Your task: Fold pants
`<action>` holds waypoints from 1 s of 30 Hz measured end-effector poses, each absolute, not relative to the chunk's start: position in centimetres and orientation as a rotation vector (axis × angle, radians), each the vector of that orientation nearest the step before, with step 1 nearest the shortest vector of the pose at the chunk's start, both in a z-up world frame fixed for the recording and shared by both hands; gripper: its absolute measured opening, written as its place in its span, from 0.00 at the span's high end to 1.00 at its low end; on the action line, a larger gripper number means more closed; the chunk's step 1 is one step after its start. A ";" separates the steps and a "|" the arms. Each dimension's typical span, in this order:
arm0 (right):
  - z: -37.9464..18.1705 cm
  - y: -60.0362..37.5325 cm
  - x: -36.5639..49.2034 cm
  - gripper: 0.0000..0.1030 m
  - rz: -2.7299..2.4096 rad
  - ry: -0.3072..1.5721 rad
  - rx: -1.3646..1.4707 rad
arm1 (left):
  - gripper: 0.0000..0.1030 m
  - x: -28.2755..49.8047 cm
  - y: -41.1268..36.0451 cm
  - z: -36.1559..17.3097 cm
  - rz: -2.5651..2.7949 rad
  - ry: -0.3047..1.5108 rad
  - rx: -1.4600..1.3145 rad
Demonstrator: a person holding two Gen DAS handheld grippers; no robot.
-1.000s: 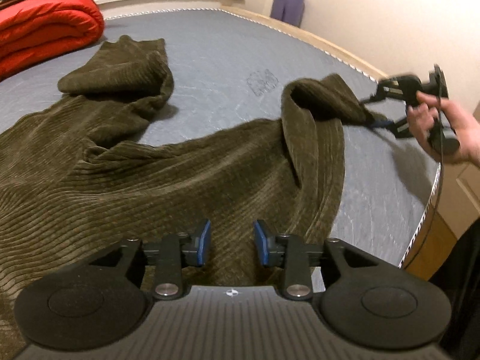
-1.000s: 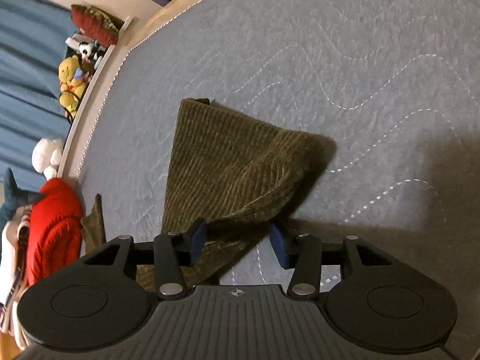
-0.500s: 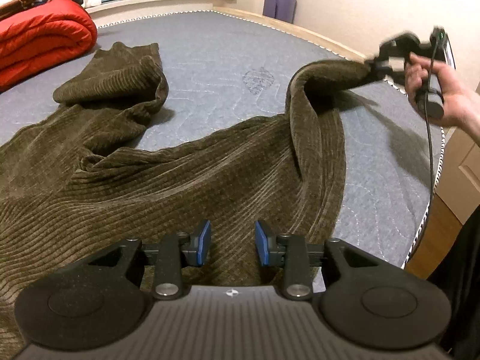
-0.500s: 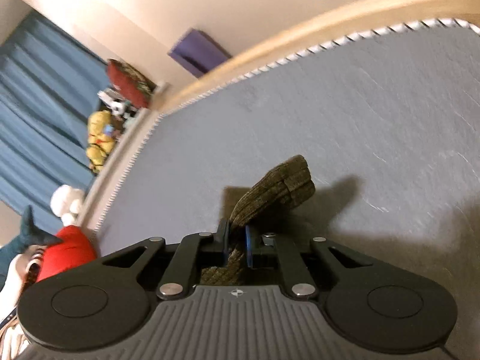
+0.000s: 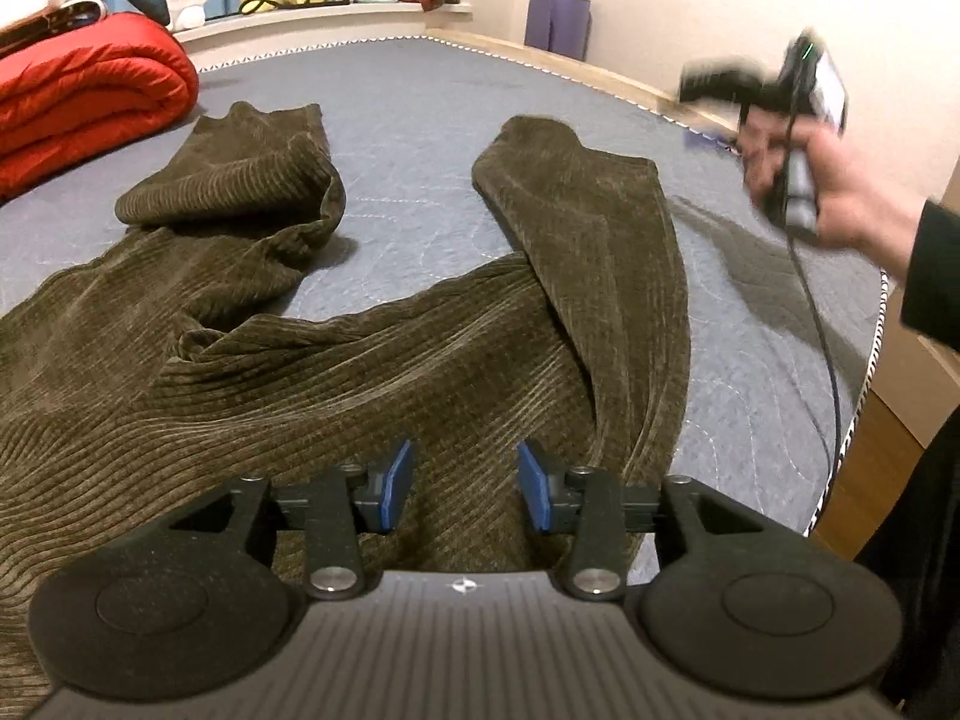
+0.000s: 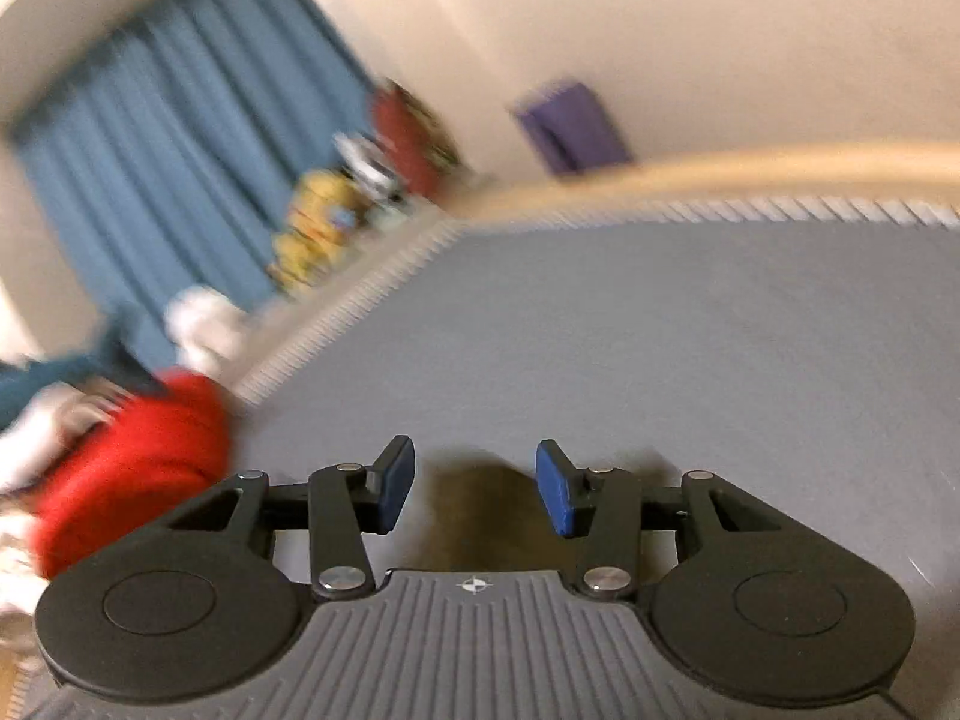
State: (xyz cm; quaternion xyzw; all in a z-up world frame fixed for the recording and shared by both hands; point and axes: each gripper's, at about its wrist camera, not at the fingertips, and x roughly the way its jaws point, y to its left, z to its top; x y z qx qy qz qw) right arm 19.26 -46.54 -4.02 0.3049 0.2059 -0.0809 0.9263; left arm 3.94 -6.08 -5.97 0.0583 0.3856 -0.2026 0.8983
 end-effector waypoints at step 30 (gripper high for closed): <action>-3.8 -48.7 17.7 0.93 -0.250 0.600 0.536 | 0.57 4.2 -5.9 -4.7 -0.371 0.773 0.086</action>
